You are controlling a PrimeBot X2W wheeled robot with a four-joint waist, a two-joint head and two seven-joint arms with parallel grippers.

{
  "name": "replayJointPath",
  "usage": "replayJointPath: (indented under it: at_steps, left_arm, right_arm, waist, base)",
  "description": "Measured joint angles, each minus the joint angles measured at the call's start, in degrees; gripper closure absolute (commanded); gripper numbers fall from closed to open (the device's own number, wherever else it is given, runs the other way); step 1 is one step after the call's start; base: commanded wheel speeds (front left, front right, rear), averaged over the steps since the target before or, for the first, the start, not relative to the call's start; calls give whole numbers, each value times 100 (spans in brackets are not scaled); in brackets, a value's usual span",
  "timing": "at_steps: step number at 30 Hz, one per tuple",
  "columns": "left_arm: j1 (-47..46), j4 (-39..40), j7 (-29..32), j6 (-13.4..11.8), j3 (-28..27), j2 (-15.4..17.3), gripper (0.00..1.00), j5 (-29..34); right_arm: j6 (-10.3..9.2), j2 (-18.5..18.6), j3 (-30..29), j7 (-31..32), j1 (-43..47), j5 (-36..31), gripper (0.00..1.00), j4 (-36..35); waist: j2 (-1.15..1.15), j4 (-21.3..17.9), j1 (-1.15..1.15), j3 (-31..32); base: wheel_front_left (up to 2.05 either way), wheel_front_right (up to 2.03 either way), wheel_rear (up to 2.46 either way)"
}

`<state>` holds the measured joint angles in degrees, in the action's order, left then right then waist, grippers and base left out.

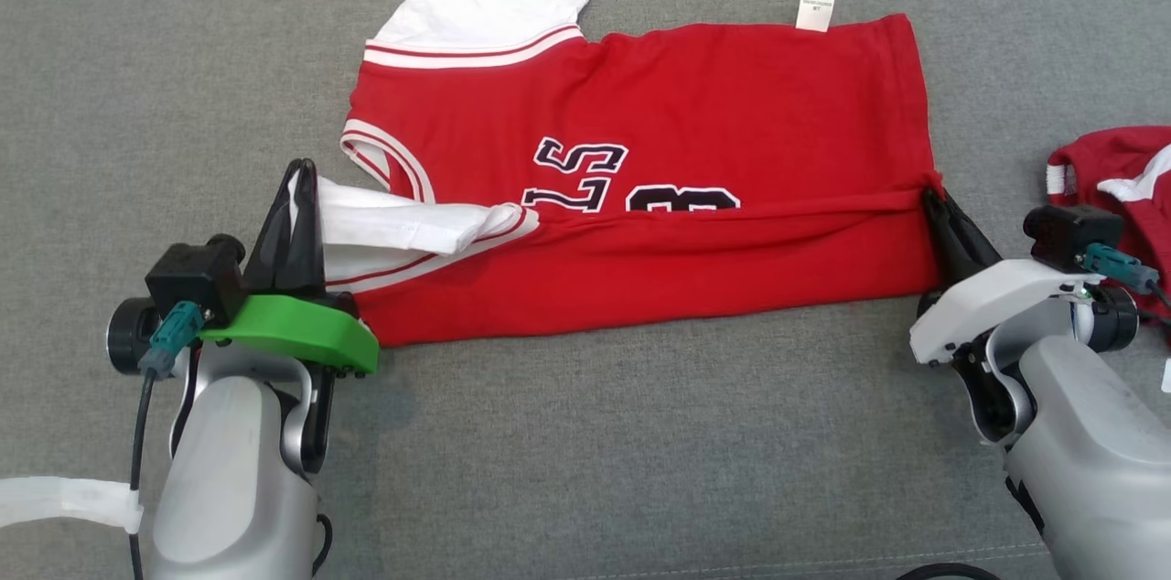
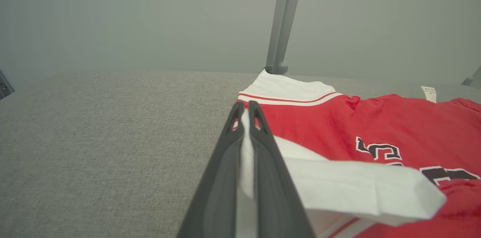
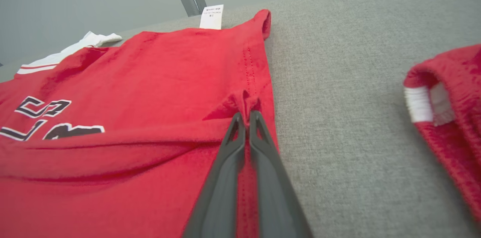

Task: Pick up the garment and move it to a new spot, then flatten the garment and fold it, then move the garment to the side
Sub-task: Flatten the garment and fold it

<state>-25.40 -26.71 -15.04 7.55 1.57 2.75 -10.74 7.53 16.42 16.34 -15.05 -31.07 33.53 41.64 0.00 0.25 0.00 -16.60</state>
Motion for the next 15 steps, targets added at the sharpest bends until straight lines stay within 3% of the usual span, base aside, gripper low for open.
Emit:
replayJointPath:
  at_steps: [2, 3, 4, 6, 15]
  left_arm:
    - [-87, -38, 0, 0, -2, 1, 100, 29]
    - [-121, -83, 0, 0, 13, 1, 100, 44]
    - [-141, -127, 0, 0, 24, 1, 77, 76]
    - [-194, -198, 0, 0, 11, -2, 0, 67]
    - [-118, 318, -9, -102, -75, 3, 0, -62]
  right_arm:
    - [0, -65, 19, 0, -97, -77, 100, 48]
    - [0, -97, 23, 0, -136, -130, 73, 80]
    - [1, -125, 3, 0, -185, -162, 4, 115]
    - [0, -158, -60, 0, -306, -210, 0, 186]
    - [0, -323, -949, 0, -13, -778, 0, -543]
  waist:
    - [0, -5, 0, -49]
    - [0, -7, 0, -73]
    - [0, -11, 0, -98]
    - [0, -17, 0, -144]
    - [0, 43, 0, -206]
  base:
    - [0, 0, 0]
    - [0, 0, 0]
    - [0, 0, 0]
    - [0, 0, 0]
    - [0, 0, 0]
